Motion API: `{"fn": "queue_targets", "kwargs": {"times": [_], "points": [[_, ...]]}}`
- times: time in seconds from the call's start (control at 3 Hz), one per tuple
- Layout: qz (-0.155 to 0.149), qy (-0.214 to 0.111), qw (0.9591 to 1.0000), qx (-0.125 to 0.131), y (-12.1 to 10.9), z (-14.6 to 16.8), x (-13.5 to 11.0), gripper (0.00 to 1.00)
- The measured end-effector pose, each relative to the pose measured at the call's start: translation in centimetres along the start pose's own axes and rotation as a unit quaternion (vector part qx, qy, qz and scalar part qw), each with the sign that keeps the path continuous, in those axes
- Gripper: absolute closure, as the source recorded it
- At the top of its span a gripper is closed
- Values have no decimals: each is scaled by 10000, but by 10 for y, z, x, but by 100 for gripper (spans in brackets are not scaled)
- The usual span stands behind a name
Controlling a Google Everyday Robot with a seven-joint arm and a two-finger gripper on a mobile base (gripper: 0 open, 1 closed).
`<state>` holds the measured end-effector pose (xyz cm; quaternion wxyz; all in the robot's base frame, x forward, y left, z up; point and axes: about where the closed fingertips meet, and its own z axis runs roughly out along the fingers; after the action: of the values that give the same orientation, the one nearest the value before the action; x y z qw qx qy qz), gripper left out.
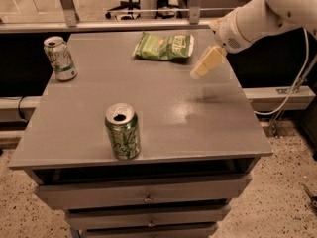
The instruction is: Pick green jalapeno chip bag
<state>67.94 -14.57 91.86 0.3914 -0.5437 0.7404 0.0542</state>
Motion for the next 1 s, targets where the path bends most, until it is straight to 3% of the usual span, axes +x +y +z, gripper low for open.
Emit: {"fn": "queue_targets", "kwargs": {"times": [0.33,0.67,1.0], "points": [[215,-270,9991,246,-19,20,-6,0],[482,-538,9960,529,-43,60,-12,0],[730,-727,9929,594,-61,96,-15,0]]}}
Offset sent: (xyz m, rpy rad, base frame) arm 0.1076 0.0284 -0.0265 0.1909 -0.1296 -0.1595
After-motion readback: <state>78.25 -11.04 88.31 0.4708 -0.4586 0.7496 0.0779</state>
